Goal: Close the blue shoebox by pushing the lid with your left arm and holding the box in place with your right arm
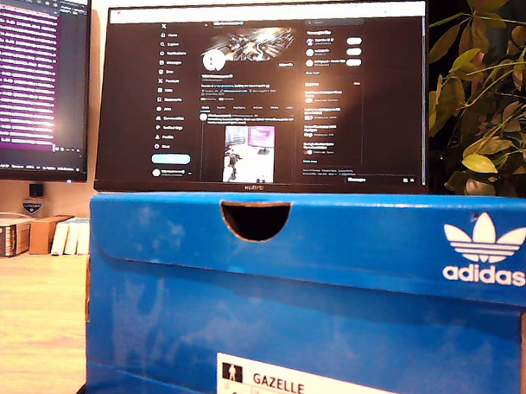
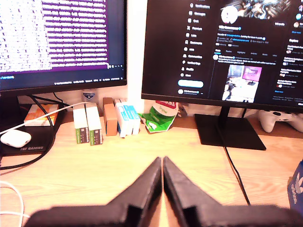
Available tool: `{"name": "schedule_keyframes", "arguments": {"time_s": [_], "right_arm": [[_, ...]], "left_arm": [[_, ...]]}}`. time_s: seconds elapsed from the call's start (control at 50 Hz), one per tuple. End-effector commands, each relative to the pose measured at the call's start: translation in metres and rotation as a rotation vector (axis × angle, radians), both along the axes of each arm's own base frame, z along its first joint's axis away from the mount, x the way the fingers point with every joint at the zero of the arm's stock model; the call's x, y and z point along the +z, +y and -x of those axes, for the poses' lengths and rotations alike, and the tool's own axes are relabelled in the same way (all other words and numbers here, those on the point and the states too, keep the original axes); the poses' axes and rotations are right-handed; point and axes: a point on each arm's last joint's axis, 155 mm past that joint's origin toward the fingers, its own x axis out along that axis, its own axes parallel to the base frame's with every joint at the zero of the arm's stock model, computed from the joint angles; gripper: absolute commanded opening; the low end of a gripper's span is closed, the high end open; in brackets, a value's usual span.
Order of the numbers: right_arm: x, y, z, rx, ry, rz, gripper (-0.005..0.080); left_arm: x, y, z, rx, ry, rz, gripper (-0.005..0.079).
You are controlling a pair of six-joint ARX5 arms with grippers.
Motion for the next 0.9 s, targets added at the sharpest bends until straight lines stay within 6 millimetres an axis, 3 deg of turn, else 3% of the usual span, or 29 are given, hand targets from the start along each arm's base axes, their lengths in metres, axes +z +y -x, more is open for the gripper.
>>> {"name": "schedule_keyframes", "arguments": {"time_s": [0.0,0.18,0.28,0.78,0.88], "right_arm": [[0.006,0.002,0.000,0.008,-0.021,-0.005,-0.0010],[0.026,0.001,-0.005,0.009,-0.106,0.007,-0.0010],[0.033,0.001,-0.008,0.022,-0.149,0.084,-0.0010],[0.009,0.001,-0.019,0.018,-0.223,0.090,-0.0010],[-0.004,0.001,-0.021,0.021,-0.203,0.089,-0.0010]], "left_arm": [[-0.004,-0.003,-0.002,-0.013,0.008,0.019,-0.0016],[-0.003,-0.005,-0.004,-0.033,-0.017,-0.063,-0.0016],[-0.016,-0.006,-0.009,-0.051,-0.006,-0.143,-0.0016],[-0.045,-0.005,-0.027,-0.059,-0.008,-0.207,-0.0016],[-0.049,-0.005,-0.030,-0.063,-0.013,-0.210,-0.0016]]}}
